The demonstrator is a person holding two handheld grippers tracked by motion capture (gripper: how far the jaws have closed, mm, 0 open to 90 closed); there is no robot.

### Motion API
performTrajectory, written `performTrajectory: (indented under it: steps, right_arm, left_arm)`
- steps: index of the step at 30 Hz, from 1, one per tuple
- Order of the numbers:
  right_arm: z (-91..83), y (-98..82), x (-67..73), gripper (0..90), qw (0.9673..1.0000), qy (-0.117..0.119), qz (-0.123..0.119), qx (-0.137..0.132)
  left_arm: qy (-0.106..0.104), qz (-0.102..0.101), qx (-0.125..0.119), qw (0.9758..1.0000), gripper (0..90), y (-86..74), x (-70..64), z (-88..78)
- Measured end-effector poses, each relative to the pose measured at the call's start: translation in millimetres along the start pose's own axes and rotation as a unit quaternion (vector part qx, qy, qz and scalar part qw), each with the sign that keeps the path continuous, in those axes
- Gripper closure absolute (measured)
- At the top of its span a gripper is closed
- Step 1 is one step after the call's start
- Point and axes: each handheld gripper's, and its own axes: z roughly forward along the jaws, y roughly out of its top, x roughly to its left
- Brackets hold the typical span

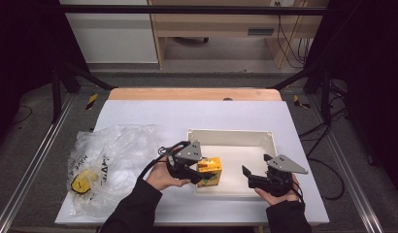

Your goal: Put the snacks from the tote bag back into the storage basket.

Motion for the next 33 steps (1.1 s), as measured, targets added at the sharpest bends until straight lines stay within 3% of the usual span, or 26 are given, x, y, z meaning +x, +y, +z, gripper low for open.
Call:
performTrajectory:
  steps: [19, 33]
  right_arm:
    - [0.9, -0.3, 1.1, 13.9, 1.0, 0.001, 0.0, 0.002]
    - [1.3, -0.5, 1.4, 13.8, 1.0, 0.002, -0.003, 0.003]
  left_arm:
    - [-0.02, 0.003, 0.008, 0.9998, 50.5, -15.3, 3.0, 17.5]
    - [-0.014, 0.004, 0.011, 0.9998, 49.2, -20.7, 5.1, 21.8]
